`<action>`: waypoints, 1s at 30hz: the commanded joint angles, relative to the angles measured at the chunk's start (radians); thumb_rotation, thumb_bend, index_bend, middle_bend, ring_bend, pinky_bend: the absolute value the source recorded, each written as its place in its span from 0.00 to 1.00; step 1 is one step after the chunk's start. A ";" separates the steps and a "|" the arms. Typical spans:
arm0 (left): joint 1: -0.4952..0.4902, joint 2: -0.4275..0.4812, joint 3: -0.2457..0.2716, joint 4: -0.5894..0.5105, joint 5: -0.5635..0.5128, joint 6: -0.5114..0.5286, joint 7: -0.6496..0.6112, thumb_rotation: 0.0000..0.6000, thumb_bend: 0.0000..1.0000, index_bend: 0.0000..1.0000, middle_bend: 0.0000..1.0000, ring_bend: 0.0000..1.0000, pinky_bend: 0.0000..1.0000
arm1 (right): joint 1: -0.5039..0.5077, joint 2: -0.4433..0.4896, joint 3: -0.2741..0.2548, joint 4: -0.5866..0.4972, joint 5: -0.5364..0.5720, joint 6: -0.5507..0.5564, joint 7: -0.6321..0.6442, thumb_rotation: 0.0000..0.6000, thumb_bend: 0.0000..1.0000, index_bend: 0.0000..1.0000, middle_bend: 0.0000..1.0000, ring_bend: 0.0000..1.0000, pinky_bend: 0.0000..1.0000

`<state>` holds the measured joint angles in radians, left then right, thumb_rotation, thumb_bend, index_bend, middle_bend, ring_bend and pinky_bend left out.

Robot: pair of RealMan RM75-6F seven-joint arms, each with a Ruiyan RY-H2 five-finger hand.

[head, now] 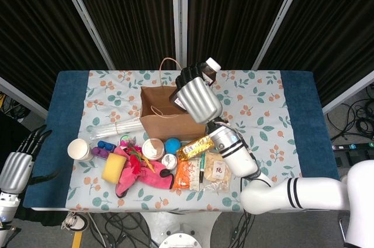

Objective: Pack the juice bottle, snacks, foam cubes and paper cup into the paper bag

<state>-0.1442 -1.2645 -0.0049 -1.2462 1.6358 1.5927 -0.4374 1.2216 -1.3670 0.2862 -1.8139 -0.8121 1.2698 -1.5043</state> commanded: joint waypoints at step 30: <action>0.005 -0.008 -0.012 0.088 -0.027 0.000 -0.105 1.00 0.09 0.13 0.10 0.06 0.16 | 0.203 -0.395 0.024 0.310 0.188 0.120 -0.174 1.00 0.32 0.67 0.53 0.41 0.42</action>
<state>-0.1390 -1.2727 -0.0168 -1.1578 1.6081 1.5927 -0.5424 1.4254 -1.7606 0.3111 -1.5020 -0.6268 1.3877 -1.6757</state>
